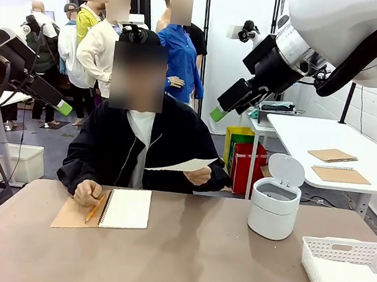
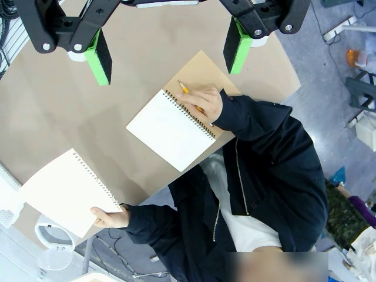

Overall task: Sort the paper based on its condition.
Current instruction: If a person hands you a paper, place it in the Organizing basket , and if it's crumpled, put it in the Trash can.

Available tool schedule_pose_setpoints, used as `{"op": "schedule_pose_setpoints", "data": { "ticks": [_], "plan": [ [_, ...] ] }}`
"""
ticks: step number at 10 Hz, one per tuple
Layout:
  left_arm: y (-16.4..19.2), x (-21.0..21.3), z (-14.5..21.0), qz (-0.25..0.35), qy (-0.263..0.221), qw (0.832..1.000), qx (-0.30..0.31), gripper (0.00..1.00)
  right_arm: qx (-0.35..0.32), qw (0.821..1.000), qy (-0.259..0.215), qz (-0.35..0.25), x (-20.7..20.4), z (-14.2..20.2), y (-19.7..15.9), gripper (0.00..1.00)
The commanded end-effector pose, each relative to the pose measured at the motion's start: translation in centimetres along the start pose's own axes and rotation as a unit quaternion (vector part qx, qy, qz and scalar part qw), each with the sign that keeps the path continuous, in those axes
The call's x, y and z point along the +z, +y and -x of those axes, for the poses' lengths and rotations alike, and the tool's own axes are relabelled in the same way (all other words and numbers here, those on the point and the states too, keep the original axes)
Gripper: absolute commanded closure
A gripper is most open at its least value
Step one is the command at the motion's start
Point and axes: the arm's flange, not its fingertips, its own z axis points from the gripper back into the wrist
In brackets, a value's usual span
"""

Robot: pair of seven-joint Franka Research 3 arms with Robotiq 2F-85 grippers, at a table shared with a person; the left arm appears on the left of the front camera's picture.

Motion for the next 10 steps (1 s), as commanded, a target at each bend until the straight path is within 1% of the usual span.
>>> {"op": "schedule_pose_setpoints", "data": {
  "ticks": [1,10],
  "plan": [
    [0.12,0.07,-0.03,-0.002,-0.003,1.0,0.001,0.0,-0.001,1.0,0.001,-0.002,-0.1,-0.02,-0.05,0.0],
    [0.12,0.07,-0.03,-0.002,-0.003,1.0,0.001,0.0,-0.001,1.0,0.001,-0.002,-0.1,-0.02,-0.05,0.0]
  ]
}}
